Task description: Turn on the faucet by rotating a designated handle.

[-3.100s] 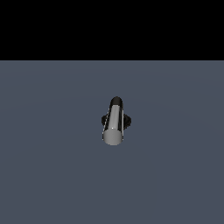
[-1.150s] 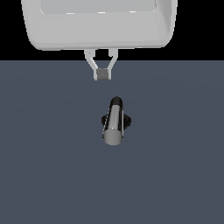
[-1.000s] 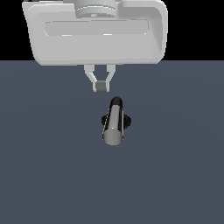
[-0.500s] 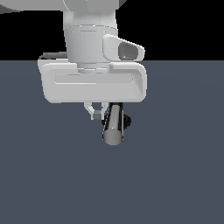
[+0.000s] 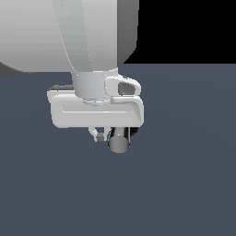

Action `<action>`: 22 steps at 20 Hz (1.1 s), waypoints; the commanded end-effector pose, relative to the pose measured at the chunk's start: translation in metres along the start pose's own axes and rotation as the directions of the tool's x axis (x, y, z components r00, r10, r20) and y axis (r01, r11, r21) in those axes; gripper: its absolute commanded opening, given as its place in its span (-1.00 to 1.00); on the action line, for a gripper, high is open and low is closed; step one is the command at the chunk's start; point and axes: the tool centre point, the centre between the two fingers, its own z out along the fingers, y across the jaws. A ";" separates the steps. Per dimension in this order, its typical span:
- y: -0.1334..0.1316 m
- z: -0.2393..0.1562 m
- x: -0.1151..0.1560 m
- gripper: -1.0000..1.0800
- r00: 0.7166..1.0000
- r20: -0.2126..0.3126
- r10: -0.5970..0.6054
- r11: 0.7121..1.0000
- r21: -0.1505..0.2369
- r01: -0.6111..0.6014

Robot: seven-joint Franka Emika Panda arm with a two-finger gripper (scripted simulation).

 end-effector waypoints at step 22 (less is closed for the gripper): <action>0.034 0.022 0.011 -1.00 1.000 0.000 -0.003 1.000 0.002 0.003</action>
